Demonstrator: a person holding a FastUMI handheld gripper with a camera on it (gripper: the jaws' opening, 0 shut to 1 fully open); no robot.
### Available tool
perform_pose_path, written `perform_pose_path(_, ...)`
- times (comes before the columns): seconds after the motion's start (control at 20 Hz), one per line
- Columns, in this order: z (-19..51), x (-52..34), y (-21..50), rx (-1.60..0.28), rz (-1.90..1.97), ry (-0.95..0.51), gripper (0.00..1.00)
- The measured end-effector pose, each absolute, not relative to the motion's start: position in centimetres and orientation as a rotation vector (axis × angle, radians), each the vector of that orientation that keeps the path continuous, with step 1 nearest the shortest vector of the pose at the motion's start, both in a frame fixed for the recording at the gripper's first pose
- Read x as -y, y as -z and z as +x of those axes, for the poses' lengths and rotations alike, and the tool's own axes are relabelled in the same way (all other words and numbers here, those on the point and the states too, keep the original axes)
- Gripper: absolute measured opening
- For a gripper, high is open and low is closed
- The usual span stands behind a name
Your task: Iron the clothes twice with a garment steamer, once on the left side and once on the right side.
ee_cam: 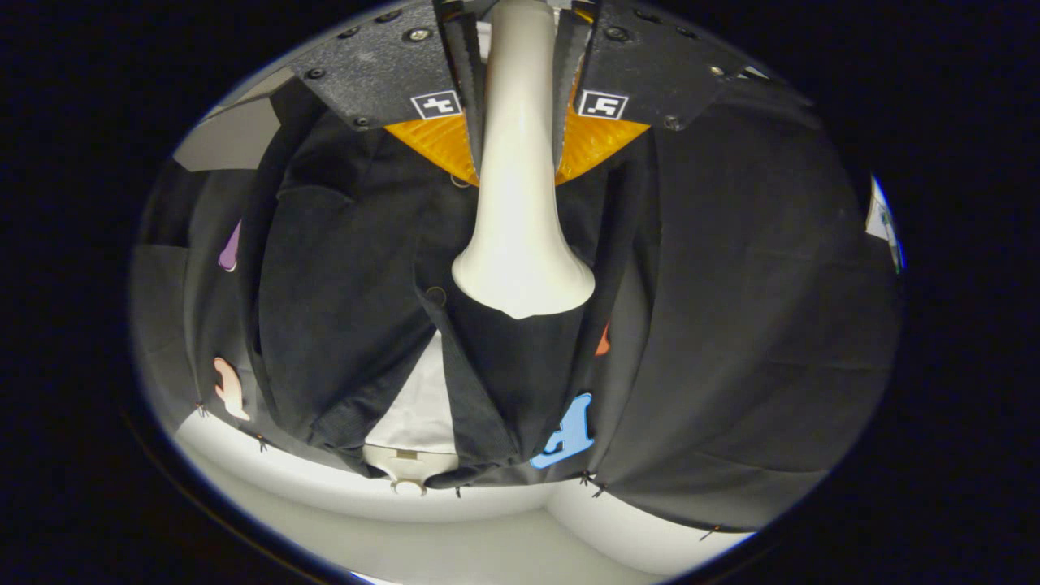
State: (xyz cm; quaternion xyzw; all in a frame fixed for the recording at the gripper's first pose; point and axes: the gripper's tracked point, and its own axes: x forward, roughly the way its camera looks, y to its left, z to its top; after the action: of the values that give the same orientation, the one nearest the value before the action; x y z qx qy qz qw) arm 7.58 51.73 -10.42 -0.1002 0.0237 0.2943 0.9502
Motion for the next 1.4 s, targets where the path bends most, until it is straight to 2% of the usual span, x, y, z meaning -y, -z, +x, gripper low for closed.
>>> perform_pose_path(1.4, 5.4, -47.4, 23.0, -0.291, -0.343, -0.575, 0.39)
